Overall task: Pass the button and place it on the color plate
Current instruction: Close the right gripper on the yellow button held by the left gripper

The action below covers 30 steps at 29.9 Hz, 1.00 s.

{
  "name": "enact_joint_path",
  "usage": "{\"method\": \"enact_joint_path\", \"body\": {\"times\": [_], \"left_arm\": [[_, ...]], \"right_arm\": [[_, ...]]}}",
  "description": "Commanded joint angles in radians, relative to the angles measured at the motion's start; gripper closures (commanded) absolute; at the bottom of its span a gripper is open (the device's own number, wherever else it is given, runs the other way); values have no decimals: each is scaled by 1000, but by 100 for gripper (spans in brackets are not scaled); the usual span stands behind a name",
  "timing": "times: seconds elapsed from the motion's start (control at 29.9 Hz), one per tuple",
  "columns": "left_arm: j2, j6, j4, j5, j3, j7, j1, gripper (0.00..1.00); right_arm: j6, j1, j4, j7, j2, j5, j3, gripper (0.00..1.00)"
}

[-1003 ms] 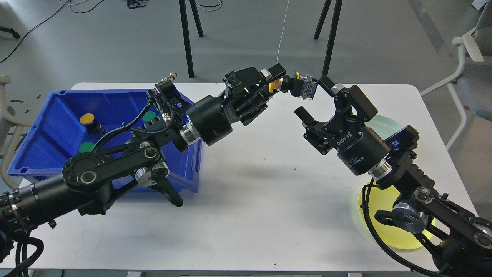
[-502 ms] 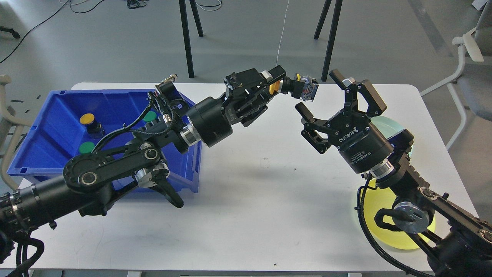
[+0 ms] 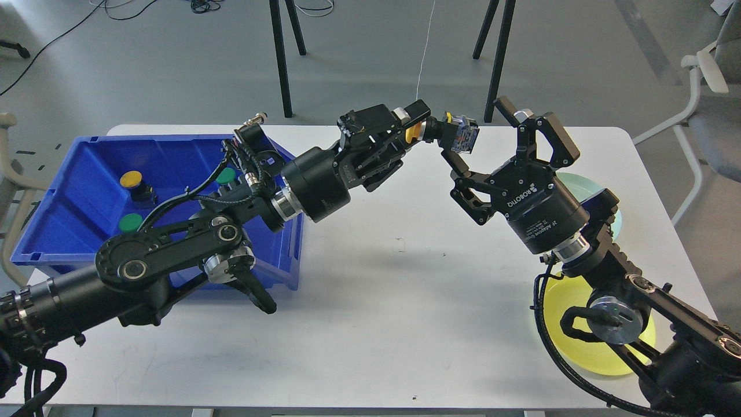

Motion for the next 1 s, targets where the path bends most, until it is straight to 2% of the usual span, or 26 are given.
{"method": "enact_joint_path", "body": {"times": [0.0, 0.1, 0.2, 0.27, 0.33, 0.37, 0.57, 0.67, 0.97], "left_arm": [[0, 0, 0, 0, 1, 0, 1, 96], [0, 2, 0, 0, 1, 0, 1, 96], [0, 2, 0, 0, 1, 0, 1, 96], [0, 3, 0, 2, 1, 0, 1, 96], [0, 3, 0, 2, 1, 0, 1, 96], [0, 3, 0, 2, 1, 0, 1, 96], [-2, 3, 0, 2, 1, 0, 2, 96], [-2, 3, 0, 3, 2, 0, 1, 96], [-2, 5, -2, 5, 4, 0, 1, 96]], "right_arm": [[-9, 2, -1, 0, 2, -3, 0, 4], [-9, 2, -1, 0, 5, -1, 0, 5], [-12, 2, -1, 0, 5, -1, 0, 12], [-12, 9, 0, 0, 5, -3, 0, 25], [-13, 17, 0, 0, 2, -7, -1, 49], [-13, 18, 0, 0, 2, -12, -1, 56], [-1, 18, 2, 0, -14, -12, -1, 67], [-13, 22, 1, 0, -5, -6, -6, 87], [-21, 23, 0, 0, -3, -3, -8, 92]]}}
